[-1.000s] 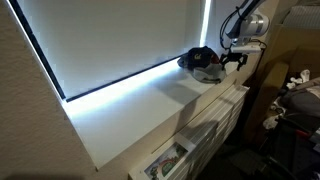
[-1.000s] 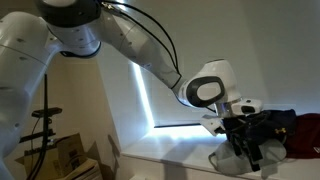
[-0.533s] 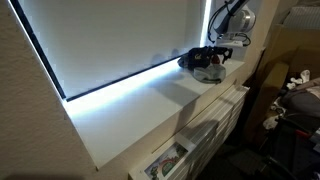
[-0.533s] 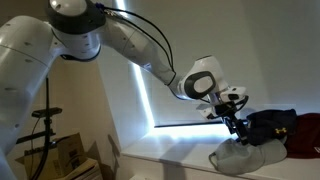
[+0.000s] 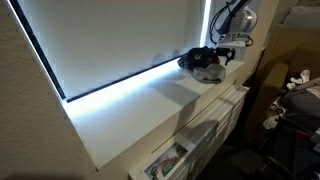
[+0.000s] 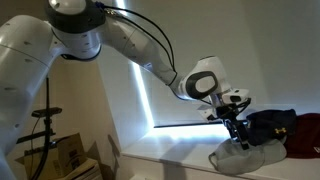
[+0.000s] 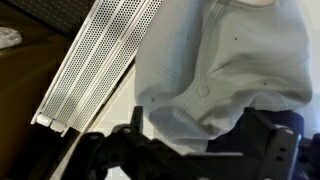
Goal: Move the white cap to the left
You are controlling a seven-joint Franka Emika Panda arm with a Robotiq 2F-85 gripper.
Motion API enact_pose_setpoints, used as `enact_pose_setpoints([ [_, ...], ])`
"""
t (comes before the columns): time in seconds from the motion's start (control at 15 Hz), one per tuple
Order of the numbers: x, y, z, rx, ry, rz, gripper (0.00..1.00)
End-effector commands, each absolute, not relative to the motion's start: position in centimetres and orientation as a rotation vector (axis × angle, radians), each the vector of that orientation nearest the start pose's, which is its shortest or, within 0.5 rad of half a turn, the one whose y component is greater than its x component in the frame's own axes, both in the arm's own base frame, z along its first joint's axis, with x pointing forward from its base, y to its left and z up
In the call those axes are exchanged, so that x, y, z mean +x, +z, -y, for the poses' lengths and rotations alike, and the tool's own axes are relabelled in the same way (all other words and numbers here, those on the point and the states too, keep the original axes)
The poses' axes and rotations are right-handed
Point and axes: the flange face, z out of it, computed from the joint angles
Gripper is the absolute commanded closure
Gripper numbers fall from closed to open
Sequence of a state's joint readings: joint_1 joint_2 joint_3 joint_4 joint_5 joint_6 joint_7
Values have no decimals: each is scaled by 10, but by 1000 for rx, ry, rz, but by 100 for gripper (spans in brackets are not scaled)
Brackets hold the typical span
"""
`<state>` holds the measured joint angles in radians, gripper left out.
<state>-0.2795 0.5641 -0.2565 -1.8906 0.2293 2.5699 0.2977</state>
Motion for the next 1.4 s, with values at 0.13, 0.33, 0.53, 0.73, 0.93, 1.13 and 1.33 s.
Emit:
enact_pose_setpoints([
  [0.13,560,226,325,-2784,-212,-1467,0],
  [0.33,507,200,335,-2764,3,-1373,0],
  [0.53,521,197,335,-2782,2,-1419,0],
  [0.73,528,202,334,-2785,-17,-1416,0],
  [0.93,534,202,330,-2775,-45,-1429,0],
  [1.13,557,193,329,-2764,-33,-1463,0],
  [1.33,555,196,326,-2764,-33,-1463,0],
])
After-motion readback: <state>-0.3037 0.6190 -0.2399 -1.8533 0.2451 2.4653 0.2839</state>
